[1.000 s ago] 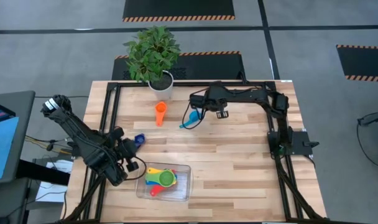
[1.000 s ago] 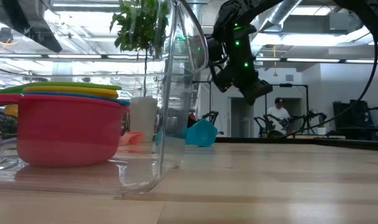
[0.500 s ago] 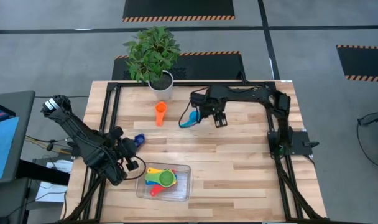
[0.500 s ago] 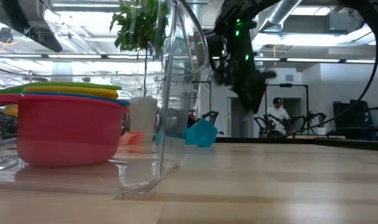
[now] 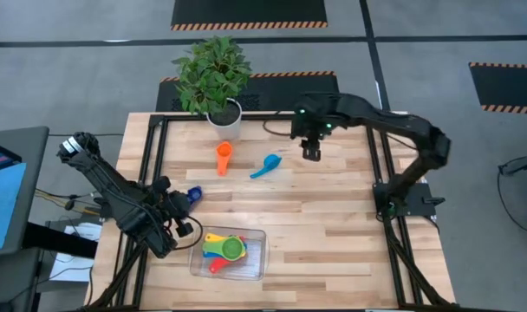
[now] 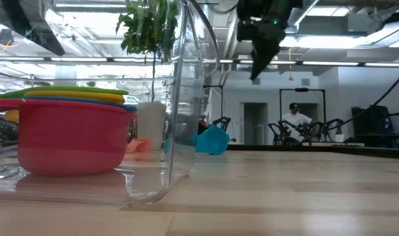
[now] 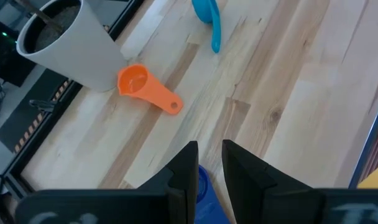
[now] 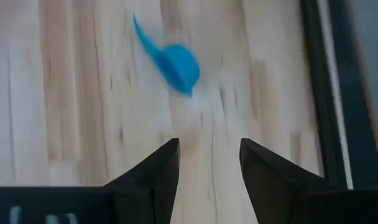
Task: Nest measuring cups in basket
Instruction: Stack the light blue measuring cup on top of the green measuring cup
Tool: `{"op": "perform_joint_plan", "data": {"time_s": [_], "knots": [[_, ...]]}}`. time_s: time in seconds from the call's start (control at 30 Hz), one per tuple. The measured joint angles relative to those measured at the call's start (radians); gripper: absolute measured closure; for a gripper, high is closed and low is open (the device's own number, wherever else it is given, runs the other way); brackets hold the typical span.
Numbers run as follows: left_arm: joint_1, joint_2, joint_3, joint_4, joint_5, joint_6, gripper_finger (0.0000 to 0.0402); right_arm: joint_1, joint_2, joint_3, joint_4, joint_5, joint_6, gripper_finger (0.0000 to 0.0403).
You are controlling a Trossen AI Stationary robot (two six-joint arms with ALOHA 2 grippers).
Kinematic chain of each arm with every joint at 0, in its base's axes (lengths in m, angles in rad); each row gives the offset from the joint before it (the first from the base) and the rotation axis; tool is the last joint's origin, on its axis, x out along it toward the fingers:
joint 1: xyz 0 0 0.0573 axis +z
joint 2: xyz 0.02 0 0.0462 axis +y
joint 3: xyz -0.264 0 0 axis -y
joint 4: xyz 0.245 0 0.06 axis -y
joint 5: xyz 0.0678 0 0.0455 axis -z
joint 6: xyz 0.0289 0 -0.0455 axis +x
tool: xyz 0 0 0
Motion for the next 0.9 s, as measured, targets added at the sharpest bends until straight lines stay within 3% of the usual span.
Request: {"op": "perform_joint_plan", "data": {"time_s": [0.2, 0.37, 0.9], "knots": [[0.0, 0.0, 0.0, 0.001, 0.0, 0.03, 0.034, 0.014, -0.124, -0.316, 0.459, -0.004, 0.01, 0.0223], [0.0, 0.0, 0.0, 0.001, 0.0, 0.05, 0.034, 0.003, -0.096, -0.507, 0.835, -0.001, 0.003, 0.0225], [0.0, 0.0, 0.0, 0.002, -0.012, 0.059, 0.034, -0.014, 0.16, -0.425, 0.876, -0.027, 0.108, 0.0212]]}}
